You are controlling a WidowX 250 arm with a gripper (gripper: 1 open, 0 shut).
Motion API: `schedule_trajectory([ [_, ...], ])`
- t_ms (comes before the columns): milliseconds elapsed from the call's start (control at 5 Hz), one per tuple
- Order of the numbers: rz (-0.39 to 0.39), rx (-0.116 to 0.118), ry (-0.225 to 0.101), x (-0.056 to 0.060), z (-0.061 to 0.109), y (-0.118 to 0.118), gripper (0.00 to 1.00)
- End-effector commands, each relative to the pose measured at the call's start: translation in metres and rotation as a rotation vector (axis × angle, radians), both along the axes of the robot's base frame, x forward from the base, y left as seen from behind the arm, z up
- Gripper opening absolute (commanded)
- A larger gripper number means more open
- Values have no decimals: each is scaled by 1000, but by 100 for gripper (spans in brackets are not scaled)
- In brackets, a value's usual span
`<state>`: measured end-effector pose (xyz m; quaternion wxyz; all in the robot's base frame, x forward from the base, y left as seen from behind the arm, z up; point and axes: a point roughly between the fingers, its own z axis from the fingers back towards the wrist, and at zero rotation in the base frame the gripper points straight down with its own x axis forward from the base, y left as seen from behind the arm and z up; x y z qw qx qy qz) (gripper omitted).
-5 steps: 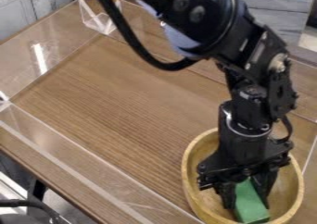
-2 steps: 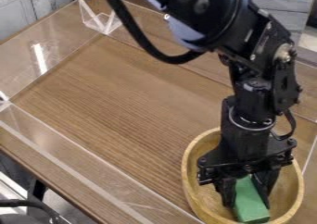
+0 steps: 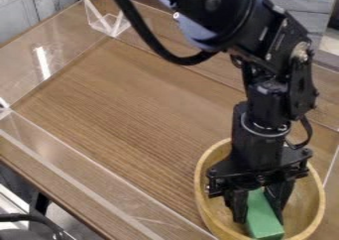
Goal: Remove the green block from inside the brown bowl and put it on the table
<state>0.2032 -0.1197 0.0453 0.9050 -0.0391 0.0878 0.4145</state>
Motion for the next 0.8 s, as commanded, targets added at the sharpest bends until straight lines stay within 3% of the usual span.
schedule_trajectory([
  [0,14,-37,-55,10,22,-1,0],
  [600,46,-52,-25,6,34,8,0],
])
